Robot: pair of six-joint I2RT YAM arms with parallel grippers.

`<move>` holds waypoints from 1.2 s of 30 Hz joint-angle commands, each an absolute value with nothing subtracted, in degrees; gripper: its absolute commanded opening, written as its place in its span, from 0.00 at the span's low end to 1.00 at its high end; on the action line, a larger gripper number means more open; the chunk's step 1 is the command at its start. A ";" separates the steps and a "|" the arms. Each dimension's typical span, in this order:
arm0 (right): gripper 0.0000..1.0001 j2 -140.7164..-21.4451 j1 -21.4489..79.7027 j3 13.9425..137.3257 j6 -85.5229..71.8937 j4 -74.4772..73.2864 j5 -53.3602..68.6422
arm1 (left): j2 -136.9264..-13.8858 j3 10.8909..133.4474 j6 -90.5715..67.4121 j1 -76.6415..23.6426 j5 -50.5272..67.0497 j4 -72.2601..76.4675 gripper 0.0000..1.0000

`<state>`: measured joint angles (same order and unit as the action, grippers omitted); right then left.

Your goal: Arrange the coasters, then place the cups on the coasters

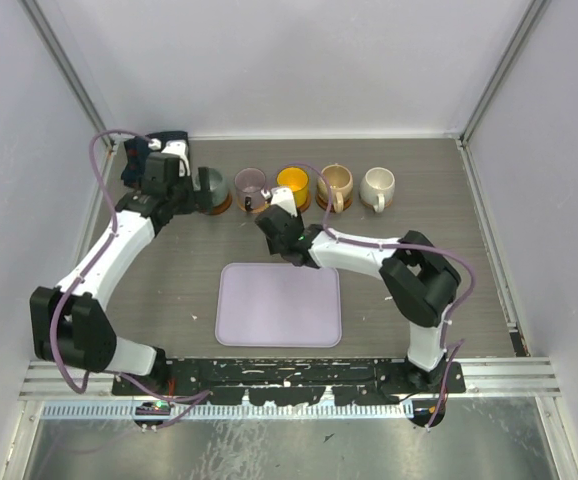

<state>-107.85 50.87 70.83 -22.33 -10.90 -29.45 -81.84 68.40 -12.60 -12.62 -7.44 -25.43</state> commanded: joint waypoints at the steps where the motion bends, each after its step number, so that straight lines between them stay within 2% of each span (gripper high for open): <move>1: 0.55 -96.73 49.94 70.99 -18.84 -8.75 -37.18 | -73.91 65.27 -12.83 -12.35 -5.46 -24.25 0.98; 6: 0.57 -84.28 45.88 59.80 -20.89 -5.08 -39.39 | -66.61 61.49 -14.41 -12.33 -4.64 -23.81 0.98; 10: 0.61 -73.12 37.09 51.08 -23.98 -4.43 -36.52 | -64.90 61.22 -16.00 -12.34 -6.17 -26.84 0.98; 13: 0.71 -64.61 31.70 46.32 -24.42 -4.60 -36.81 | -64.33 60.72 -18.59 -12.34 -7.45 -28.61 0.98; 18: 0.99 -54.56 28.87 42.12 -22.72 -6.30 -44.48 | -62.73 59.17 -20.48 -12.33 -7.95 -30.67 0.98; 27: 1.00 -41.30 27.95 35.84 -26.16 -7.05 -61.91 | -50.73 50.90 -21.51 -12.39 -21.01 -30.47 0.98; 36: 1.00 -37.50 28.02 32.17 -26.80 -6.70 -66.10 | -42.51 48.81 -20.55 -12.33 -22.02 -30.97 0.98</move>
<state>-38.15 28.12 32.67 -25.47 -8.38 -61.52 -44.49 48.93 -20.45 -12.62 -19.79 -31.66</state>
